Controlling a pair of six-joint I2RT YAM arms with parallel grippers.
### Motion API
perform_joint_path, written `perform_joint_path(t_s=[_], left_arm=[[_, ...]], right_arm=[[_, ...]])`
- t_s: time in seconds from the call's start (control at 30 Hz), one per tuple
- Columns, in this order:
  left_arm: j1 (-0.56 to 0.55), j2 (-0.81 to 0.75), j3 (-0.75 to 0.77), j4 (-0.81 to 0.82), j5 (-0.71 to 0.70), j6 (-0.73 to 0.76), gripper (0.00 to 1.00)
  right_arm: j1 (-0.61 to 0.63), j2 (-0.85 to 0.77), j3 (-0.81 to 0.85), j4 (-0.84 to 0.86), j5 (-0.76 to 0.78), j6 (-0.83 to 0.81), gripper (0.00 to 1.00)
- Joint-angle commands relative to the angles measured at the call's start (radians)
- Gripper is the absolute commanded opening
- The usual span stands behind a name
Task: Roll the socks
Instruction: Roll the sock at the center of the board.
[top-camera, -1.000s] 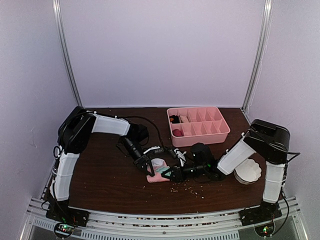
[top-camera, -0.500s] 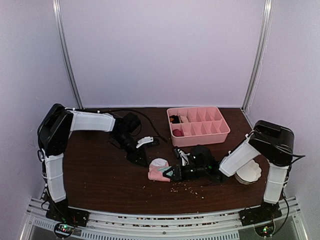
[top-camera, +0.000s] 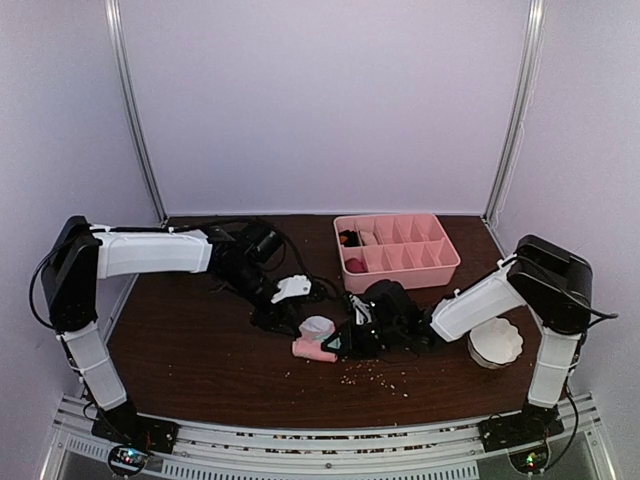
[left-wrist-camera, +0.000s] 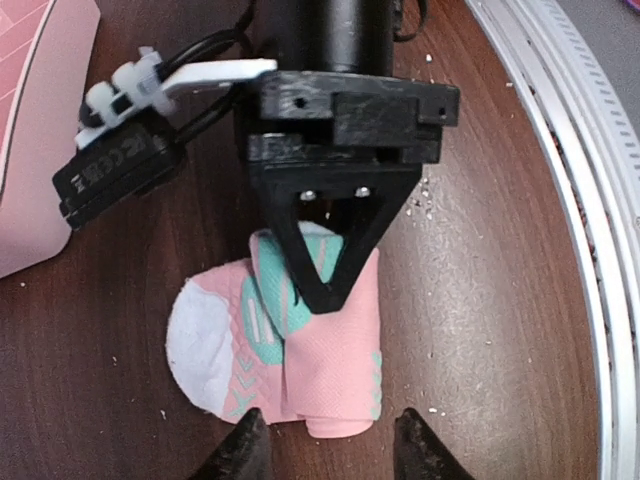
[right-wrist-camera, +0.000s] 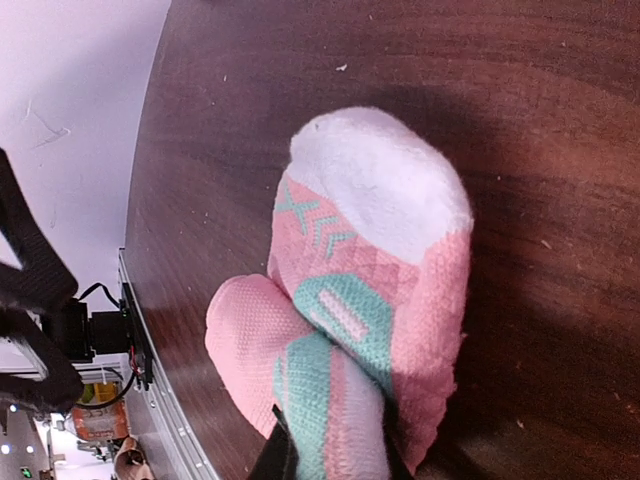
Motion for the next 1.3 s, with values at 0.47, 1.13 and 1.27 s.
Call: perform_joint_path(t_s=[0.47, 1.13, 1.27], left_arm=[[-0.180, 0.097, -0.151, 0.338, -0.583, 0.131, 0.45], [-0.225, 0.198, -0.141, 0.303, -0.693, 0.149, 0.00], [-0.156, 0.114, 0.015, 0.038, -0.454, 0.092, 0.00]], right_arm=[[-0.033, 0.099, 0.007, -0.125, -0.150, 0.195, 0.00], [-0.053, 0.125, -0.108, 0.336, -0.222, 0.453, 0.02], [-0.080, 0.020, -0.116, 0.133, -0.148, 0.223, 0.32]])
